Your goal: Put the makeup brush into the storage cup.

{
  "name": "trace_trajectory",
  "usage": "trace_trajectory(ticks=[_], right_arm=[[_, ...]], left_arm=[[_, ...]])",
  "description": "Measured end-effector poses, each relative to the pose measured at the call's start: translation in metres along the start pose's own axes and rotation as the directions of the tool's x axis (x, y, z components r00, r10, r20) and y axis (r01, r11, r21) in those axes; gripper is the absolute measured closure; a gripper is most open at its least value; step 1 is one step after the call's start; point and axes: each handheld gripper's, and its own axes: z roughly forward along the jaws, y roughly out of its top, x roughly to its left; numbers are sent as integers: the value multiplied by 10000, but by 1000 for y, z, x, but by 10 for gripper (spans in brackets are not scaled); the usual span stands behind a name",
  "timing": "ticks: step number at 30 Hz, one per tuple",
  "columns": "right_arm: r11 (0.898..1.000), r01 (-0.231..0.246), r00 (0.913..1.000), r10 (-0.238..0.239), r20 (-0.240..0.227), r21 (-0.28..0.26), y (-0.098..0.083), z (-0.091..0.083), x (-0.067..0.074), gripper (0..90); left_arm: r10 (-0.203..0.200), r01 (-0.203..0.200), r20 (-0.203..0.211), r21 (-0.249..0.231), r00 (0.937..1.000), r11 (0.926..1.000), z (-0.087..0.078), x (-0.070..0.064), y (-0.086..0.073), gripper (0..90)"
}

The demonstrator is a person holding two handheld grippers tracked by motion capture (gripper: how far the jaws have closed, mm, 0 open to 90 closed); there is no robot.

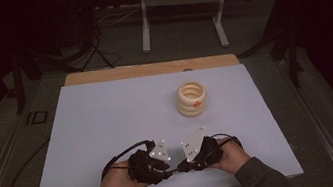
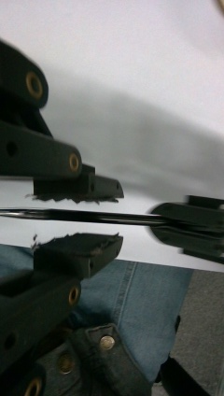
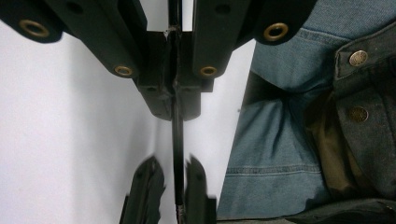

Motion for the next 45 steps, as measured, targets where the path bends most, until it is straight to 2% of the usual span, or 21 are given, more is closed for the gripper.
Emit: trace_trajectory(ticks=[2,4,8,11,12,14,16,20,23,25,26,27,28,30,32,33,35,38,39,42,45], right_arm=[[9998,-89,9998,92,155,-162,-4,-5,0,855],[9993,-138,9993,150,337,-339,-7,-10,0,856],[9975,-234,9985,266,482,-663,-11,-14,2,854],[9970,-262,9985,297,465,-734,-13,-10,4,846],[9964,-359,9984,391,414,-766,-14,-8,4,827],[9965,-531,9973,562,475,-642,-13,-5,3,781],[9985,-399,9971,422,631,-384,-10,-2,5,746],[9991,74,9982,-98,586,411,1,4,8,794],[9971,206,9980,-248,574,736,4,7,8,845],[9974,137,9986,-173,496,708,4,9,8,850],[9978,105,9987,-137,499,648,3,9,8,851],[9984,30,9986,-60,520,571,2,9,9,852],[9989,-46,9986,22,530,465,0,10,9,852],[9995,-270,9983,261,517,183,-6,10,11,853],[9988,-491,9972,493,554,-60,-12,9,12,853],[9977,-643,9963,654,558,-221,-16,8,13,853],[9953,-866,9938,894,653,-439,-23,7,14,853],[9882,-1276,9873,1346,841,-843,-34,1,16,852],[9848,-1417,9841,1512,935,-1007,-36,-1,16,853],[9728,-1788,9710,1986,1329,-1475,-38,-8,14,852],[9554,-2145,9559,2480,1574,-2029,-37,-12,11,853]], left_arm=[[-90,90,-83,7,9999,10000,-1,1,-4,664],[-154,155,-143,33,9998,9999,-2,2,-6,663],[-10,10,-122,25,9999,10000,-4,3,-6,814],[52,-55,141,212,9999,9998,-3,3,-6,850],[139,-142,104,349,9998,9993,-3,3,-5,854],[196,-201,125,471,9997,9987,-2,2,-4,857],[298,-300,51,669,9995,9973,-1,1,-3,858],[438,-439,33,877,9990,9952,0,-1,0,858],[442,-444,42,841,9990,9955,0,-2,-1,858],[339,-347,124,659,9993,9972,0,-1,-3,854],[244,-260,320,504,9992,9984,-1,0,-5,846],[40,-54,518,285,9987,9996,-1,2,-8,760],[-95,89,447,132,9990,9999,-3,4,-10,667],[-301,310,552,-161,9980,9994,-6,7,-17,624],[-548,563,316,-493,9980,9972,-11,9,-23,586],[-780,800,300,-760,9965,9939,-14,10,-27,568],[-1046,1061,201,-1005,9943,9893,-19,12,-34,532],[-1384,1403,235,-1280,9901,9818,-23,16,-41,513],[-1587,1611,287,-1365,9869,9774,-23,17,-44,514],[-1803,1830,318,-1475,9831,9720,-21,19,-48,516],[-1983,2026,423,-1646,9792,9653,-16,20,-48,540]])
